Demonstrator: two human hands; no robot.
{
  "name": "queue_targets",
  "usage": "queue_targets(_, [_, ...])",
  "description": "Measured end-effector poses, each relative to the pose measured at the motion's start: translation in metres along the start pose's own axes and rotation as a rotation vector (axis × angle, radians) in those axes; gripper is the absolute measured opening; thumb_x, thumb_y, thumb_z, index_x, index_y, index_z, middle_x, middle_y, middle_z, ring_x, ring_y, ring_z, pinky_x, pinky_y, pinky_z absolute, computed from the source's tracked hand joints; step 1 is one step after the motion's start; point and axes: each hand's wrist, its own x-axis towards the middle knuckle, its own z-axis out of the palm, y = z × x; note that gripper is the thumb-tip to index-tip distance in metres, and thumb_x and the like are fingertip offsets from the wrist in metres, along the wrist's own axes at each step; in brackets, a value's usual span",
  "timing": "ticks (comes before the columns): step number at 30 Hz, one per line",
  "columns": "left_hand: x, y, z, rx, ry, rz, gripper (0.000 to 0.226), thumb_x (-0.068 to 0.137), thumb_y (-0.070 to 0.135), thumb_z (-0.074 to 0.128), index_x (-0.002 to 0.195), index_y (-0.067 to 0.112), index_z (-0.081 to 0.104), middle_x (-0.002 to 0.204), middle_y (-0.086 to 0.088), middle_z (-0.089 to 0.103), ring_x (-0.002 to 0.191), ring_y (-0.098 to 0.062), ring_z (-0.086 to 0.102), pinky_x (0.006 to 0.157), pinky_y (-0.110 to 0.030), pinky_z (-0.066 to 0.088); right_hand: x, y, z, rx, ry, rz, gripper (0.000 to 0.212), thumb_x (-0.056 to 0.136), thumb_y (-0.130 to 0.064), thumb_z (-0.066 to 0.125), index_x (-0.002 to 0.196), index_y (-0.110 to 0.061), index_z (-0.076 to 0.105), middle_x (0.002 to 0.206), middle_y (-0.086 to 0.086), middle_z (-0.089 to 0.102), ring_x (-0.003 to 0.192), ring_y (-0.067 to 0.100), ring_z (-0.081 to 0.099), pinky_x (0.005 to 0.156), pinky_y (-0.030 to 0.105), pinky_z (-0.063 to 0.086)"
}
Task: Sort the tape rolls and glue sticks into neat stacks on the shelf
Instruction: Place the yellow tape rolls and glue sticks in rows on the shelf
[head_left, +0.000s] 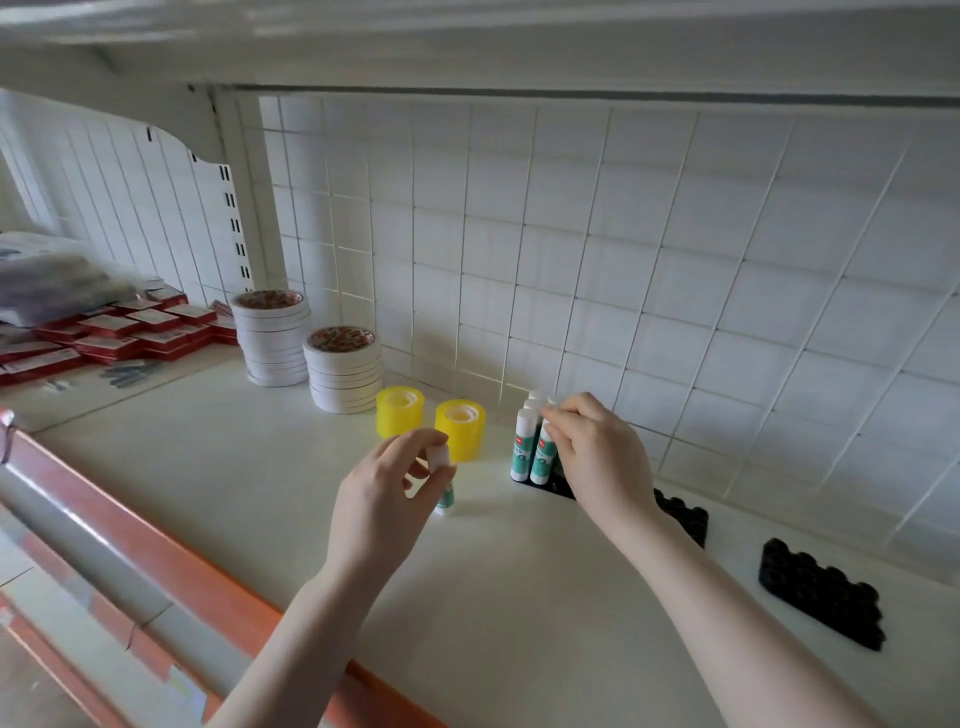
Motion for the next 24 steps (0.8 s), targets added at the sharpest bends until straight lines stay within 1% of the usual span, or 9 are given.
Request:
queue_targets(3, [-0.001,-0.002,0.000,0.002,0.008,-0.006,0.022,0.070,0.028,0.064,0.092,0.027,0.066,0.071,0.017,0.057,0.066,0.000,0.054,0.061,-0.012,0.043,0.002,0.001,0.005,-0.037,0.026,-0.033,0.011,0.066,0.004,0.069,0.070,-0.006,0.067,0.069,0.007,0.059,0.055,0.030,0.057,0.044,0.028,0.045])
queue_targets(5, [-0.001,-0.002,0.000,0.000,0.013,-0.008,0.022,0.070,0.028,0.064,0.092,0.027,0.066,0.071,0.016,0.058,0.066,-0.001,0.054,0.061,-0.013,0.043,0.002,-0.002,0.008,-0.037,0.068,-0.065,0.008,0.069,-0.003,0.060,0.066,-0.006,0.066,0.065,0.006,0.057,0.052,0.029,0.056,0.044,0.027,0.043])
queue_targets(7, [-0.002,-0.002,0.000,-0.003,0.013,-0.008,0.022,0.070,0.028,0.064,0.092,0.028,0.066,0.072,0.015,0.058,0.067,-0.002,0.054,0.062,-0.014,0.044,0.001,-0.002,0.008,-0.028,0.095,-0.086,0.023,0.079,-0.013,0.049,0.066,-0.005,0.066,0.065,0.006,0.058,0.051,0.028,0.056,0.044,0.026,0.042])
queue_targets(8, [-0.002,-0.002,0.000,-0.003,0.015,-0.007,0.022,0.070,0.028,0.064,0.092,0.027,0.066,0.072,0.016,0.058,0.067,-0.002,0.054,0.062,-0.014,0.044,0.000,-0.003,0.007,-0.030,0.098,-0.087,0.026,0.081,-0.015,0.047,0.068,-0.005,0.067,0.067,0.006,0.059,0.052,0.028,0.056,0.045,0.026,0.042])
queue_targets(10, [-0.001,-0.001,0.000,-0.005,0.018,-0.007,0.022,0.071,0.028,0.064,0.092,0.027,0.066,0.072,0.017,0.057,0.067,-0.002,0.054,0.062,-0.014,0.044,-0.002,-0.003,0.005,-0.092,0.091,-0.124,0.010,0.073,-0.006,0.061,0.076,-0.006,0.070,0.072,0.006,0.062,0.054,0.028,0.058,0.047,0.023,0.041])
queue_targets(13, [0.000,0.000,0.001,-0.003,0.006,0.007,0.021,0.071,0.025,0.068,0.092,0.026,0.066,0.072,0.017,0.058,0.066,-0.002,0.054,0.061,-0.017,0.046,-0.004,-0.001,0.004,-0.164,0.064,-0.148,0.039,0.054,0.007,0.078,0.090,-0.008,0.071,0.077,0.005,0.064,0.057,0.028,0.059,0.046,0.022,0.040])
queue_targets(17, [0.005,0.005,0.001,0.012,-0.008,0.026,0.020,0.071,0.024,0.071,0.090,0.026,0.066,0.071,0.017,0.058,0.067,0.001,0.054,0.061,-0.017,0.045,-0.006,0.006,-0.005,-0.110,0.116,-0.185,0.035,0.078,-0.003,0.053,0.110,-0.008,0.066,0.089,0.005,0.067,0.071,0.030,0.059,0.057,0.031,0.049])
queue_targets(18, [0.008,0.008,0.001,0.008,-0.011,0.033,0.019,0.070,0.026,0.069,0.089,0.026,0.066,0.071,0.018,0.058,0.068,0.002,0.054,0.061,-0.014,0.044,-0.007,0.011,-0.010,-0.100,0.129,-0.168,0.034,0.080,-0.001,0.054,0.111,-0.008,0.065,0.091,0.005,0.067,0.074,0.031,0.059,0.060,0.033,0.049])
queue_targets(24, [0.028,0.033,0.010,-0.033,-0.046,0.119,0.022,0.073,0.014,0.076,0.091,0.023,0.067,0.072,0.019,0.058,0.071,0.003,0.054,0.064,-0.015,0.044,-0.024,0.052,-0.036,-0.233,0.023,-0.065,0.012,0.073,0.002,0.071,0.079,-0.008,0.069,0.070,0.006,0.063,0.066,0.031,0.057,0.056,0.036,0.049])
